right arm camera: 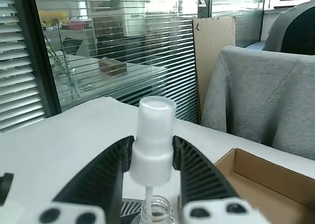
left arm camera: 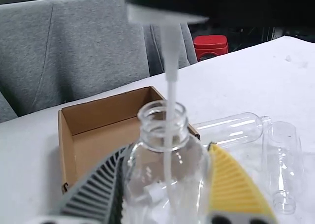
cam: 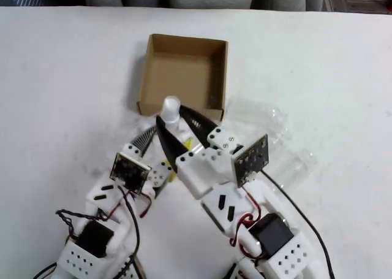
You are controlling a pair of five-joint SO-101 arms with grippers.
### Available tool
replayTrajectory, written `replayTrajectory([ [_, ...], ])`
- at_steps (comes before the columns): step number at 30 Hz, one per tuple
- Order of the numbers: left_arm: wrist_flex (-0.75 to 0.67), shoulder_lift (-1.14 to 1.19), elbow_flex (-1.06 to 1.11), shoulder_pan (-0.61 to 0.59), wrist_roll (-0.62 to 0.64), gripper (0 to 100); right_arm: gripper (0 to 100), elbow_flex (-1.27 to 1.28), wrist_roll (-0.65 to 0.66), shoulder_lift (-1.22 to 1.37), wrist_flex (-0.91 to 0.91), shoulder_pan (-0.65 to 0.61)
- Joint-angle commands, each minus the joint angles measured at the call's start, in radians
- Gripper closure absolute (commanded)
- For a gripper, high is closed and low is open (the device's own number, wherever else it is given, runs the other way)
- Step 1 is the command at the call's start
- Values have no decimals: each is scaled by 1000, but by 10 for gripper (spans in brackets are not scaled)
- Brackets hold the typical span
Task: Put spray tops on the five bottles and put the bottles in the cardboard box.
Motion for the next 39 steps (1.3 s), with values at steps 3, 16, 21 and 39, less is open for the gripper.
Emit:
replayTrajectory([
  [3,-2,-13,-3,12,6,976,983,-6,-12,-12,8,-15],
  [16,-2,-13,-3,12,6,976,983,106,-11,-4,-170,-10],
  [21,-2,-13,-3,12,6,976,983,109,-11,-2,-127,-15],
  [39,-2,-13,-3,12,6,976,888,126,-2,-2,-48,-64],
])
